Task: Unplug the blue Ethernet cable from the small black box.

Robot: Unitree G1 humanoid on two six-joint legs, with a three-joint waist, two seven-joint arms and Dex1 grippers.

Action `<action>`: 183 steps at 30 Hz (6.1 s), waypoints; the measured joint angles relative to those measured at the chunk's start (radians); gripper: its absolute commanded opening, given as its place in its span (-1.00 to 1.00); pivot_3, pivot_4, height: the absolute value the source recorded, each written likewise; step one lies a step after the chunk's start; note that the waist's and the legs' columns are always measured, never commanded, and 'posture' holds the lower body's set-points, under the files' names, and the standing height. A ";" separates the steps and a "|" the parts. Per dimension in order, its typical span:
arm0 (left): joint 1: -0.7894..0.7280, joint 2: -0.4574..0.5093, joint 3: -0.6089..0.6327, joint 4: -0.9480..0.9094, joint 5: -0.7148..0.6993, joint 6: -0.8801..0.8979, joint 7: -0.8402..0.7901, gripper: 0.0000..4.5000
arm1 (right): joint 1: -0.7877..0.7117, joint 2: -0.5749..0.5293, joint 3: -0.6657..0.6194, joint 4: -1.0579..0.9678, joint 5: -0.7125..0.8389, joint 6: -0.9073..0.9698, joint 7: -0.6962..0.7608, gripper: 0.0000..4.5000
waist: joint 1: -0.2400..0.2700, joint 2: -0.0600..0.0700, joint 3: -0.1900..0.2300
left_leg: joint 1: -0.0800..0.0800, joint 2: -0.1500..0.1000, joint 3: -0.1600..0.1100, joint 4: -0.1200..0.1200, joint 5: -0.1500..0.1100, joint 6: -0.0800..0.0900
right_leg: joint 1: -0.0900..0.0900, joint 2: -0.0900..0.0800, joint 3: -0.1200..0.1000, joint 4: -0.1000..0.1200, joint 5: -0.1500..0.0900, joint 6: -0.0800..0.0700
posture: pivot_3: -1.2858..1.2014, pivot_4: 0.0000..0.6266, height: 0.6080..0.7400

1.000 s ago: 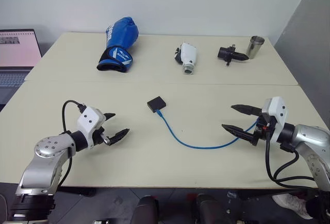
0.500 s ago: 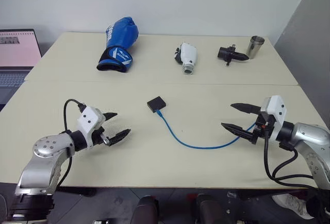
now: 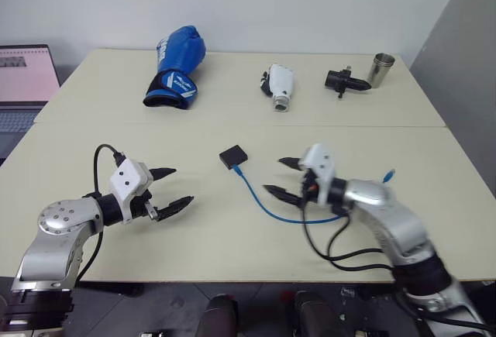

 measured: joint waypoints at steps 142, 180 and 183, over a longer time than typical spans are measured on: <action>-0.365 -0.018 -0.123 -0.065 -0.542 0.806 -0.221 -0.64 | -0.120 0.000 -0.173 -0.029 0.567 0.448 0.186 0.15 | -0.006 -0.001 0.000 | 0.000 0.000 0.000 -0.003 0.000 0.000 | -0.001 0.000 0.000 0.000 0.000 -0.001 | 0.03 -0.52 1.00; -0.366 -0.019 -0.123 -0.065 -0.530 0.805 -0.221 -0.64 | -0.135 0.029 -0.184 0.008 0.570 0.514 0.187 0.07 | -0.006 -0.001 0.000 | 0.000 0.000 0.000 -0.003 0.000 0.000 | -0.001 0.000 0.000 0.000 0.000 -0.001 | 0.03 -0.52 1.00; -0.366 -0.019 -0.123 -0.065 -0.528 0.805 -0.223 -0.64 | -0.136 0.029 -0.184 0.008 0.570 0.514 0.187 -0.15 | -0.006 -0.001 0.000 | 0.000 0.000 0.000 -0.003 0.000 0.000 | -0.001 0.000 0.000 0.000 0.000 -0.001 | 0.03 -0.52 1.00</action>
